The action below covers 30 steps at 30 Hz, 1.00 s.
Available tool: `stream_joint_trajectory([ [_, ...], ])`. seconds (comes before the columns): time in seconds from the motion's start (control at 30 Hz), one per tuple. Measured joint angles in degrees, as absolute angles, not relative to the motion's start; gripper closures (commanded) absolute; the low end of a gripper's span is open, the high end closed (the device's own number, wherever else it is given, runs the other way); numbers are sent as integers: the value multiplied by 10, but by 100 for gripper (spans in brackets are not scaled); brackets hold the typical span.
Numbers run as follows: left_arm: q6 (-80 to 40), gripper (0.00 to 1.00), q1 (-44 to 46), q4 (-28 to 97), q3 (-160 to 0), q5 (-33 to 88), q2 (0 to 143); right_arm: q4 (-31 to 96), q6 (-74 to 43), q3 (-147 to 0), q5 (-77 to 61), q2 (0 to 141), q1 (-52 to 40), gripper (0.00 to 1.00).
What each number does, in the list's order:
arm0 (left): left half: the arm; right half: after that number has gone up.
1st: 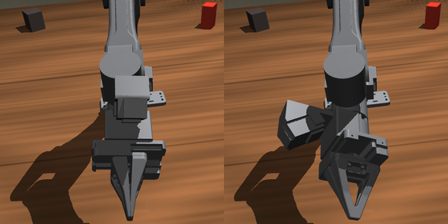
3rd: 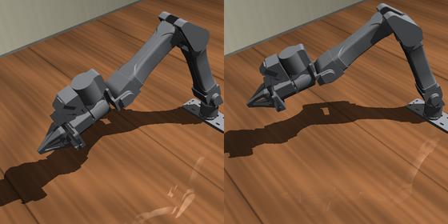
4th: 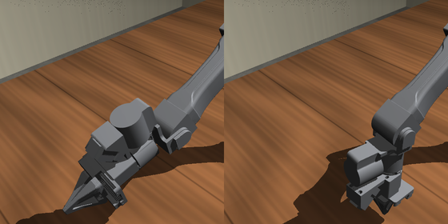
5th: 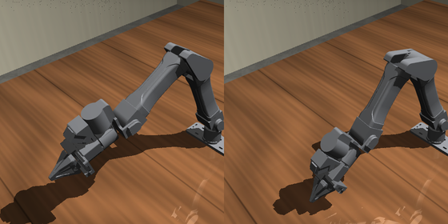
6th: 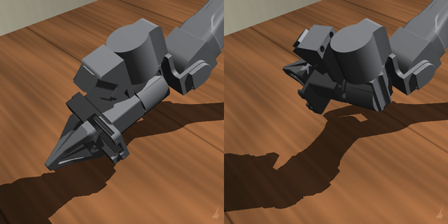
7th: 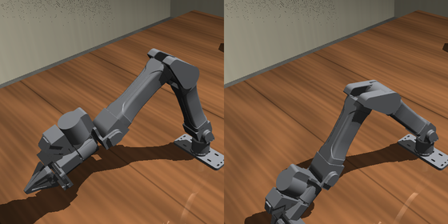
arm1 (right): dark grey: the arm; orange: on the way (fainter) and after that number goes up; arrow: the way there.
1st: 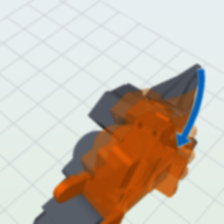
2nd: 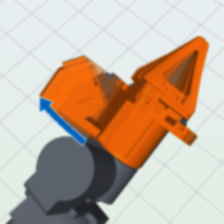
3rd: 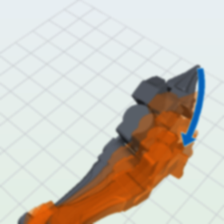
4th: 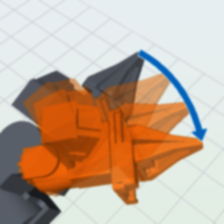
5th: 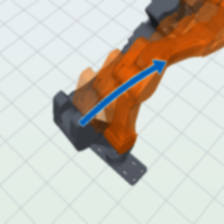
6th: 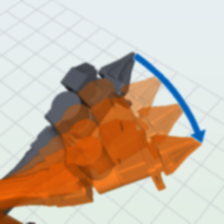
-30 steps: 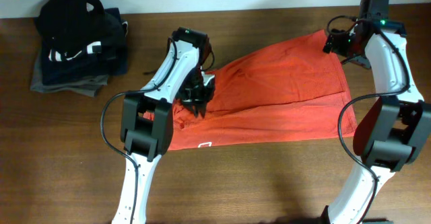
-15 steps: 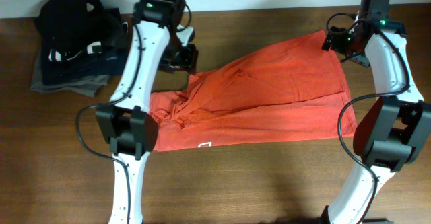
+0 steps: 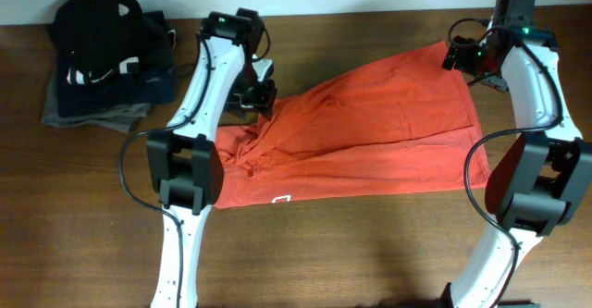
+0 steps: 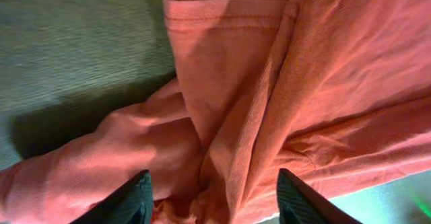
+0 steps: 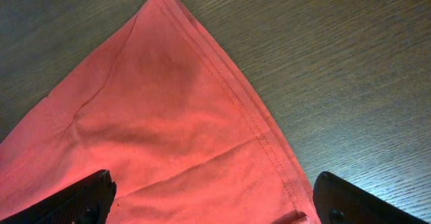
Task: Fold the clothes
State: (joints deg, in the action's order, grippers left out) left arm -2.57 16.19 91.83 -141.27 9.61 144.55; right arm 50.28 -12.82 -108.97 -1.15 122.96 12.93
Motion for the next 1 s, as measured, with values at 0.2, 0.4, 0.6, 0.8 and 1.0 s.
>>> stream_joint_trajectory([
  [0.2,-26,57,164,921,-1412,96,1467,503,-128,-1090,-11,1230,129,1],
  [0.4,-26,74,164,919,-1411,96,1482,503,-128,-1090,-11,1230,129,1],
  [0.6,-25,100,164,919,-1411,96,1483,503,-128,-1090,-11,1230,129,1],
  [0.8,-23,100,164,921,-1411,95,1483,503,-128,-1090,-11,1230,129,1],
  [1.0,-23,100,164,948,-1464,93,1486,503,-128,-1090,-12,1230,129,1],
])
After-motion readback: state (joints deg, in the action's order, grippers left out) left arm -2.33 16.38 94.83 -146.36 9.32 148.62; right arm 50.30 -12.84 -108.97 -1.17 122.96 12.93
